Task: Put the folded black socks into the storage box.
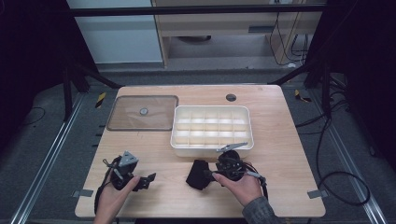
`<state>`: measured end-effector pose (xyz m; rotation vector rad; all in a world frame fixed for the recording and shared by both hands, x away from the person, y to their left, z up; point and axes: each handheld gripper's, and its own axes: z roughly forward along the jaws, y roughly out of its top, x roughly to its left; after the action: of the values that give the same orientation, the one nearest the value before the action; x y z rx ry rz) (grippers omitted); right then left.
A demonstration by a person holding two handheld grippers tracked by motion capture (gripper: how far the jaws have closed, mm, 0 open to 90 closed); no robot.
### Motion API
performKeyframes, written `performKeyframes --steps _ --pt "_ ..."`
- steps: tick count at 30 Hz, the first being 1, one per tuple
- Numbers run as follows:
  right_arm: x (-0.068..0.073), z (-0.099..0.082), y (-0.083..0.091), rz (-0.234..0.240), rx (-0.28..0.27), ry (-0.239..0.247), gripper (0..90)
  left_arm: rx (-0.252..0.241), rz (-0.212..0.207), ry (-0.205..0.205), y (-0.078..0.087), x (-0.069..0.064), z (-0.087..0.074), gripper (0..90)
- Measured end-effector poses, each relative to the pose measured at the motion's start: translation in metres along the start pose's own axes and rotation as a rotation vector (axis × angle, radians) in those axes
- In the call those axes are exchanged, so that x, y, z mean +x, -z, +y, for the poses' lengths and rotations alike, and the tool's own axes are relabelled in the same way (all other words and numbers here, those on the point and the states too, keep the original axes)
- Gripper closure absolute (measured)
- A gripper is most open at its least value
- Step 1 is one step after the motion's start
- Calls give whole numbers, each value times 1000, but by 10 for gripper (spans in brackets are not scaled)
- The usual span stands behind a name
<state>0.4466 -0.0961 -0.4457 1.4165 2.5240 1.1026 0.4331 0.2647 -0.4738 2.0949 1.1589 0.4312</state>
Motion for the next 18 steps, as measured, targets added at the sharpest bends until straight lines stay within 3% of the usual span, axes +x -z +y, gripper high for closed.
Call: performKeyframes --steps 3,7,15,18 --pt "2 1 -10 6 10 -5 404 -18 33 34 4 12 -11 84" --pt "3 4 -19 8 12 -11 406 -8 69 41 5 22 -16 83" --pt "7 9 -38 6 57 -39 390 13 82 41 3 27 -18 86" --pt "7 10 -40 1 65 -45 389 23 70 35 1 25 -18 86"
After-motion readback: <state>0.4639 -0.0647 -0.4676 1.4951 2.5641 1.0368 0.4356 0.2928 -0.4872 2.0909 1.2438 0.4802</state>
